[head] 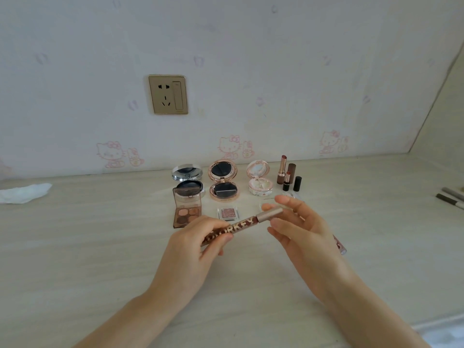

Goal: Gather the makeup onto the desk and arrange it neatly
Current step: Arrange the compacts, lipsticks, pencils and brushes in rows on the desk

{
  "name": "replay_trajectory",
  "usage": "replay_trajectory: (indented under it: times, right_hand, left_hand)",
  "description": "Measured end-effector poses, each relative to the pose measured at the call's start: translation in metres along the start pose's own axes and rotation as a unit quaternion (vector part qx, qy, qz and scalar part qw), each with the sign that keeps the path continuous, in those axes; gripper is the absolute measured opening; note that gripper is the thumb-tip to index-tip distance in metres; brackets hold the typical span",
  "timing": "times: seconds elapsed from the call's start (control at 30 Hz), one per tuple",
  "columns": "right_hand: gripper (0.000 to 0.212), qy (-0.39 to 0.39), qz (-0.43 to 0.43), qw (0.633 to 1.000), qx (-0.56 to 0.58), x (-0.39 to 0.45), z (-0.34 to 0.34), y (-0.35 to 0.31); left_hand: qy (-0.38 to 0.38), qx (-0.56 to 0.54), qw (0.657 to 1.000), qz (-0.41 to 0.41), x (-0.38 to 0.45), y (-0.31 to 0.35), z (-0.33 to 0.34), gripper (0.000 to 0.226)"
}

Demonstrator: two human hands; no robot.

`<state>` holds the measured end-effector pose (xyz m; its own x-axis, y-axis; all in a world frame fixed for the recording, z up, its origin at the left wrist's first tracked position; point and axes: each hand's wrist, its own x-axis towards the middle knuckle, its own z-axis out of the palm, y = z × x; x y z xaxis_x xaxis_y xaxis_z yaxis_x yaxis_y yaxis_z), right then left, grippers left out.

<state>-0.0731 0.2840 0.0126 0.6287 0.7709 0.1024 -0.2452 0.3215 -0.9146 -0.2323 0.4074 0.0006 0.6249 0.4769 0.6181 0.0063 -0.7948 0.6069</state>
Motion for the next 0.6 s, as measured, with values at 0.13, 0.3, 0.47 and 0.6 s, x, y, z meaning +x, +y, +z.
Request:
replay_trajectory:
  times: [0.13,0.3,0.47,0.6]
  right_hand:
    - [0.036,0.041,0.004,0.999,-0.008,0.0011,0.0019,-0.0006]
    - [0.027,0.014,-0.001,0.998,0.055,0.0002,0.0,0.0005]
    - [0.032,0.019,-0.003,0.999,0.027,-0.0001,0.003,-0.0012]
    - [0.023,0.018,0.007,1.0,0.005,0.0002,0.002,0.0006]
  left_hand:
    - [-0.015,0.01,1.0,0.008,-0.0007,-0.0004,0.0017,0.012]
    - [-0.01,0.029,0.999,0.01,-0.0002,-0.0017,0.001,0.011]
    - [-0.006,0.023,1.0,0.005,-0.0003,-0.001,0.0008,0.011]
    - [-0.014,0.021,1.0,0.015,-0.0009,0.0001,0.0016,0.01]
